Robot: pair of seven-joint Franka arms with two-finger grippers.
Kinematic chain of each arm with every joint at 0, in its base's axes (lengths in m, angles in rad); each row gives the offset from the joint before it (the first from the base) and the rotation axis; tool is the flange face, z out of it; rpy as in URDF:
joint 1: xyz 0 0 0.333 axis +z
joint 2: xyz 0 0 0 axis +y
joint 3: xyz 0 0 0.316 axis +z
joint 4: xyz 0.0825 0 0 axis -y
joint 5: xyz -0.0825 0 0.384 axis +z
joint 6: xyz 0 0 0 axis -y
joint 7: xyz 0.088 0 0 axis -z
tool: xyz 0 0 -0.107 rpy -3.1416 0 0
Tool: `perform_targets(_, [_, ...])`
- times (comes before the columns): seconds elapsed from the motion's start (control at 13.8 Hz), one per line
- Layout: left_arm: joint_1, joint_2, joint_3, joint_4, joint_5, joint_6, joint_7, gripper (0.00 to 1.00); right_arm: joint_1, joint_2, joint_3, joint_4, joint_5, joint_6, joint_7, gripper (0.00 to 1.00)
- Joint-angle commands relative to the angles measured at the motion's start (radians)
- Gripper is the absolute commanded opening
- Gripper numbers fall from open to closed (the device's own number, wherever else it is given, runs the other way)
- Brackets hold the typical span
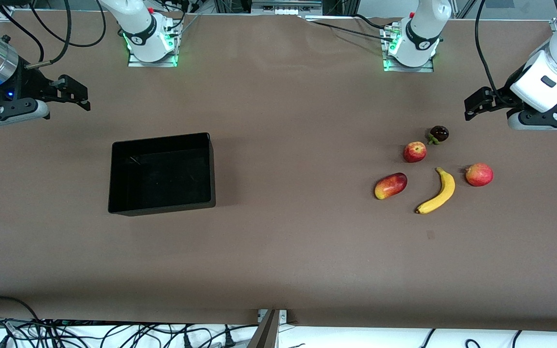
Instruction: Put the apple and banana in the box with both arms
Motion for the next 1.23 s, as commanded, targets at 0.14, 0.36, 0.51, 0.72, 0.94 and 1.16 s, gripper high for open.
perform_targets(0.14, [-0.001,0.016,-0.002,0.035,0.004,-0.026,0.022,1.0,0.007,0.011,0.001,0.03,-0.03,-0.023,-0.001,1.0])
perform_targets(0.36, [-0.001,0.018,-0.002,0.035,0.004,-0.026,0.022,1.0,0.007,0.012,0.001,0.028,-0.035,-0.024,0.0,1.0])
perform_targets(0.51, [-0.001,0.018,-0.002,0.037,0.004,-0.026,0.022,1.0,0.004,0.028,-0.001,0.021,-0.036,-0.023,-0.003,1.0])
perform_targets(0.72, [-0.001,0.018,-0.002,0.037,0.004,-0.026,0.022,1.0,-0.001,0.075,-0.008,-0.019,-0.045,0.035,-0.001,1.0])
perform_targets(0.94, [-0.001,0.018,-0.002,0.035,0.004,-0.026,0.022,1.0,-0.011,0.118,-0.036,-0.154,-0.056,0.227,-0.001,1.0])
perform_targets(1.16, [-0.001,0.018,-0.002,0.037,0.004,-0.026,0.022,1.0,-0.011,0.202,-0.065,-0.211,-0.055,0.365,-0.029,1.0])
